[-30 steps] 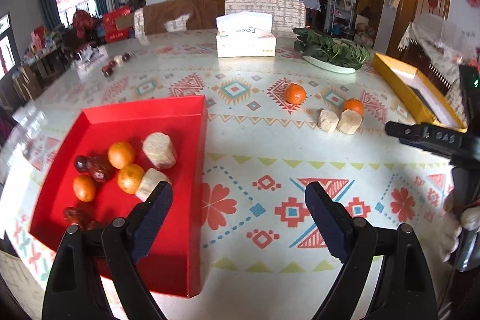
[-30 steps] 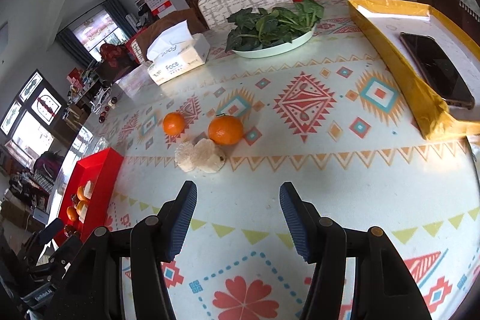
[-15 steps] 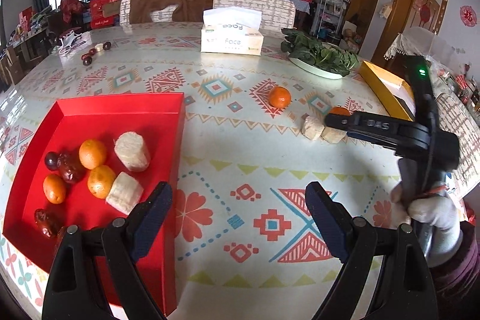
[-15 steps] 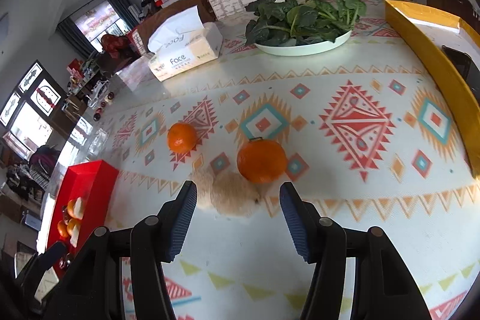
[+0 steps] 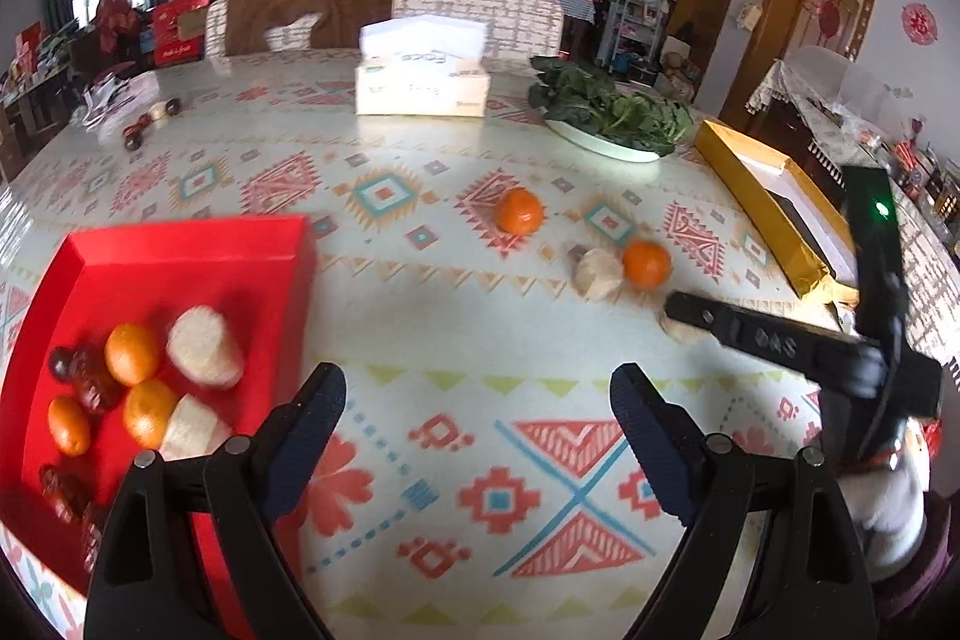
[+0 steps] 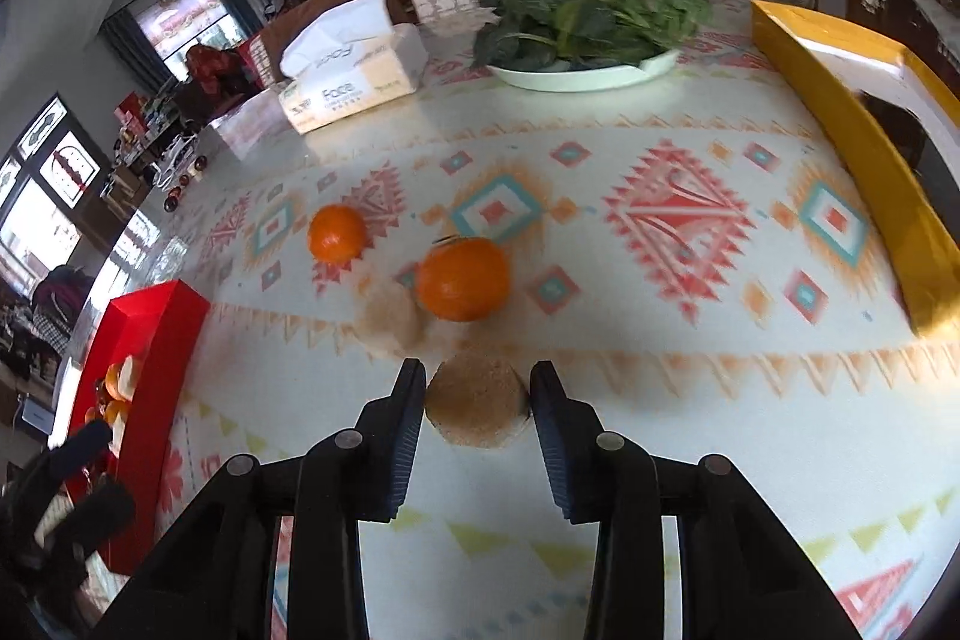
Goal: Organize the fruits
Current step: 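Grasp a round rice cake with the right tool while the left tool grasps another rice cake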
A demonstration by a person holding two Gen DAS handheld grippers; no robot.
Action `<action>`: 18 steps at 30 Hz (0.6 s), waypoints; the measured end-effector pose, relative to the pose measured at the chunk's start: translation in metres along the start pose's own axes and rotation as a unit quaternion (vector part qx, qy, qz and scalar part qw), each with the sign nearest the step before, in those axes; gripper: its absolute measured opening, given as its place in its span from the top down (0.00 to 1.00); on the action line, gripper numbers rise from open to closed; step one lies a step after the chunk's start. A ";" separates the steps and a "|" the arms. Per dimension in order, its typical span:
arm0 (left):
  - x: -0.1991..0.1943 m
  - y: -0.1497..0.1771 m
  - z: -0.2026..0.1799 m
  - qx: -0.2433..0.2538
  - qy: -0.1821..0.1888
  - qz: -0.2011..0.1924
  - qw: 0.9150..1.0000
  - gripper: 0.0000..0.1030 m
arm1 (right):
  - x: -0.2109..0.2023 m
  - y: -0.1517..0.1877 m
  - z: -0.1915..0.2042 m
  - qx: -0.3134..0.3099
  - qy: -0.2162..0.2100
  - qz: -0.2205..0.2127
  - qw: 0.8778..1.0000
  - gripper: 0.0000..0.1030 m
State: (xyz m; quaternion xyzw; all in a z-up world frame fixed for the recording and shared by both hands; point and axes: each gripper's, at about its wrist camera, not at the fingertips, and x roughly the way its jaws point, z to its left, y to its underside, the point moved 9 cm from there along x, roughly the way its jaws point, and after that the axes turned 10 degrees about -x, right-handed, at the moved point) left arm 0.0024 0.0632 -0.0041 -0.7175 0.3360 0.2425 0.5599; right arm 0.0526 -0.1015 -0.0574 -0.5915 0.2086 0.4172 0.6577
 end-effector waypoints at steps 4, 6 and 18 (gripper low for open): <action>0.024 -0.005 -0.024 0.016 0.016 0.009 1.000 0.13 | -0.012 0.007 -0.024 0.026 0.000 -0.023 0.999 0.61; 0.038 -0.007 -0.036 0.023 0.020 0.017 0.999 0.19 | -0.014 0.005 -0.030 0.042 -0.012 -0.031 0.999 0.62; 0.102 -0.017 -0.065 0.045 0.041 0.047 0.997 0.40 | -0.024 -0.001 -0.032 0.040 -0.023 -0.051 0.998 0.64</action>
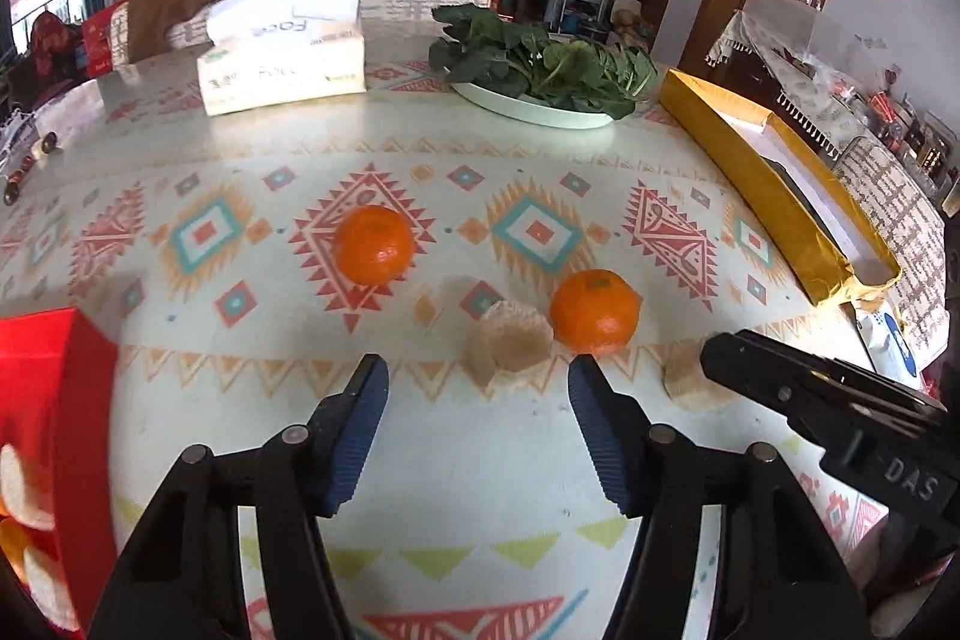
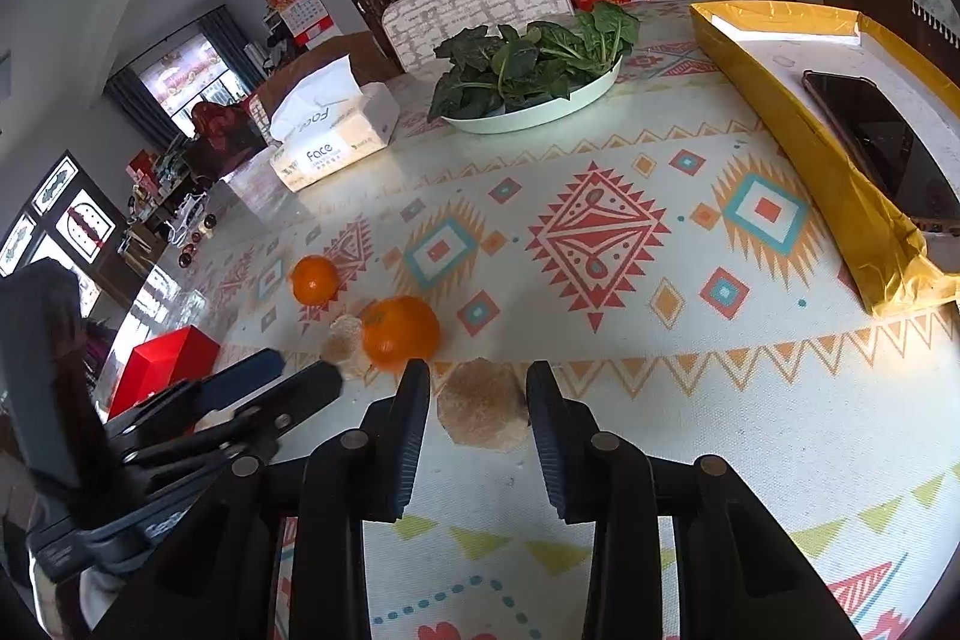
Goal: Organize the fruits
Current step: 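Grasp a round rice cake with the right tool while the left tool grasps another rice cake, then carry both rice cakes over the red tray and open both tools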
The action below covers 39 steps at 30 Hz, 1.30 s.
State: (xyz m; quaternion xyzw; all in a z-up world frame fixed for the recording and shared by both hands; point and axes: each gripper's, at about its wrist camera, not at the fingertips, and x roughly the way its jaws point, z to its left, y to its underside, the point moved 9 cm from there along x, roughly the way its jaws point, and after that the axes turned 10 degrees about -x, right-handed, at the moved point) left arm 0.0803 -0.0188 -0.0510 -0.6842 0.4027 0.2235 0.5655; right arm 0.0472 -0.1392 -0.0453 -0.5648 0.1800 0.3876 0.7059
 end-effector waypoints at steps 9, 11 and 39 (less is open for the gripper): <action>0.009 -0.005 -0.011 0.011 0.011 -0.001 1.000 0.57 | 0.005 0.004 -0.001 0.004 0.002 0.019 1.000 0.64; 0.012 -0.003 -0.011 0.013 0.015 0.006 1.000 0.71 | 0.007 0.006 -0.001 0.006 0.001 0.025 1.000 0.63; 0.005 -0.006 0.006 -0.041 0.069 0.017 0.997 0.71 | 0.016 0.006 0.012 -0.060 0.034 0.028 0.997 0.46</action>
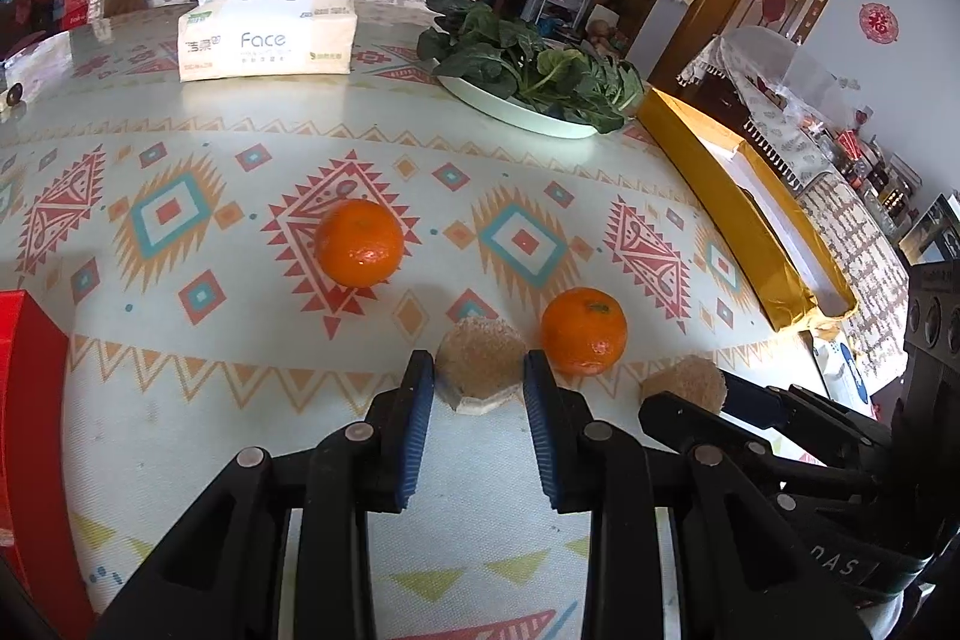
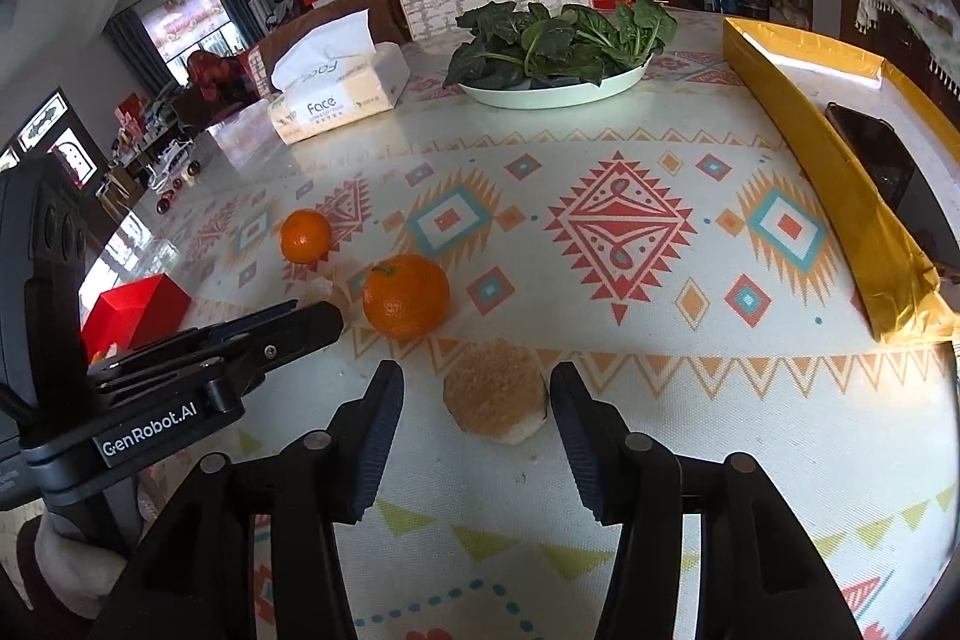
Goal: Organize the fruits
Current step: 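Carry both rice cakes over the red tray and open both tools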
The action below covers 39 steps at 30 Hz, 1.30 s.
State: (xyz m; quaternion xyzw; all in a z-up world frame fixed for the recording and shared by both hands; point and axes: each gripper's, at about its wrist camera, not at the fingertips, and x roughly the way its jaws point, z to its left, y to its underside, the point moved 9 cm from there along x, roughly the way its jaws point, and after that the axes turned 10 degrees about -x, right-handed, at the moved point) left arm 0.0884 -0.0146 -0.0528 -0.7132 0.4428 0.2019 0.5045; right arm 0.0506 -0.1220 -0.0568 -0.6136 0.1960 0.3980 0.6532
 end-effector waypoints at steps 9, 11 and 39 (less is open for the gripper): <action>-0.014 -0.008 0.002 -0.006 0.003 -0.030 1.000 0.71 | 0.000 0.000 0.006 -0.020 0.018 0.002 1.000 0.63; -0.021 -0.011 0.004 -0.014 0.005 -0.040 0.999 0.71 | -0.003 -0.001 0.006 -0.023 0.028 -0.003 0.999 0.63; -0.258 0.058 0.224 -0.199 -0.131 -0.190 0.953 0.71 | -0.075 0.011 0.201 -0.121 -0.118 -0.047 0.984 0.63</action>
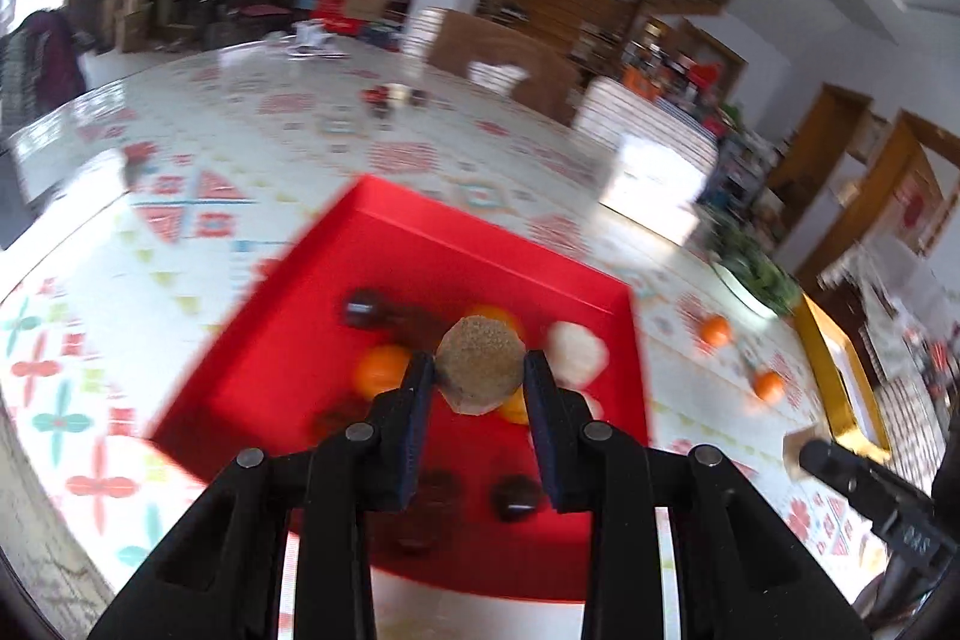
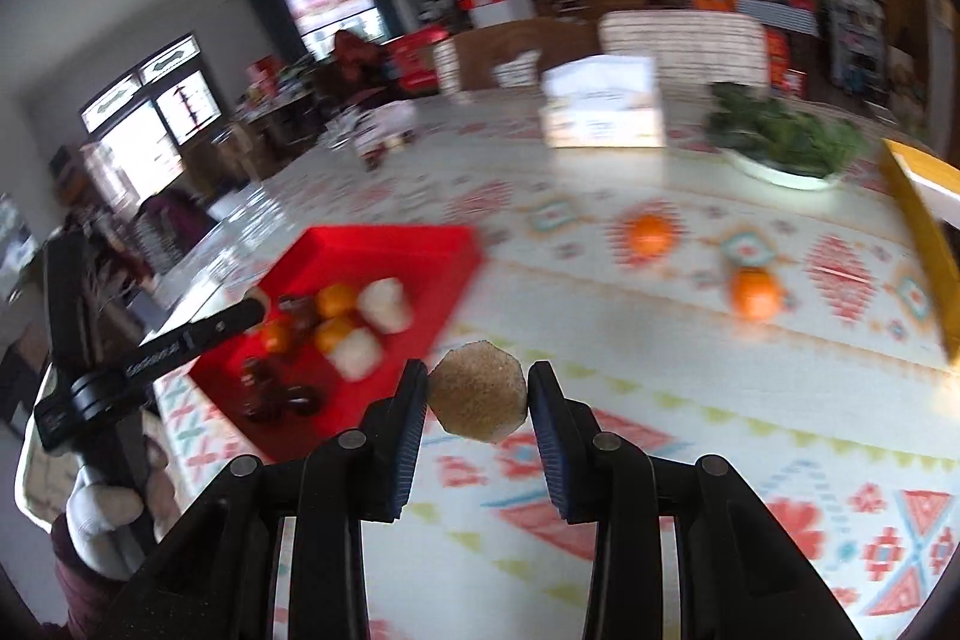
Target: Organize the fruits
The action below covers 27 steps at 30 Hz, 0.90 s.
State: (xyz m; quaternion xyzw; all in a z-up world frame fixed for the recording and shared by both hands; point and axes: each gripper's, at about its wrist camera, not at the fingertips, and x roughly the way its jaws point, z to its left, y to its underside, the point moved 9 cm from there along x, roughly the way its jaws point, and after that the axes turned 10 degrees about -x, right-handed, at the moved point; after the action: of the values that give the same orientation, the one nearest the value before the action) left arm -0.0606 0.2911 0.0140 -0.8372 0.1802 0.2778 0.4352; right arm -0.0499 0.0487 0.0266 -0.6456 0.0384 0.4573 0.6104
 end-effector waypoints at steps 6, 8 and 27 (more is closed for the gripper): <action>0.005 -0.009 0.042 -0.033 -0.014 0.001 0.999 0.71 | 0.035 -0.005 0.058 -0.034 -0.035 0.022 0.999 0.63; 0.008 -0.009 0.051 -0.039 -0.014 0.005 0.999 0.71 | 0.049 -0.006 0.074 -0.042 -0.048 0.033 0.997 0.63; 0.047 -0.020 0.074 -0.034 -0.013 0.040 0.999 0.71 | 0.174 -0.075 0.139 -0.043 -0.098 0.093 0.990 0.63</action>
State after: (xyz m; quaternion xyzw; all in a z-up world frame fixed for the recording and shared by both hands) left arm -0.0356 0.3608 -0.0373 -0.8401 0.1984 0.3119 0.3969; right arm 0.0208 0.2708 -0.0056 -0.6169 0.0193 0.5744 0.5377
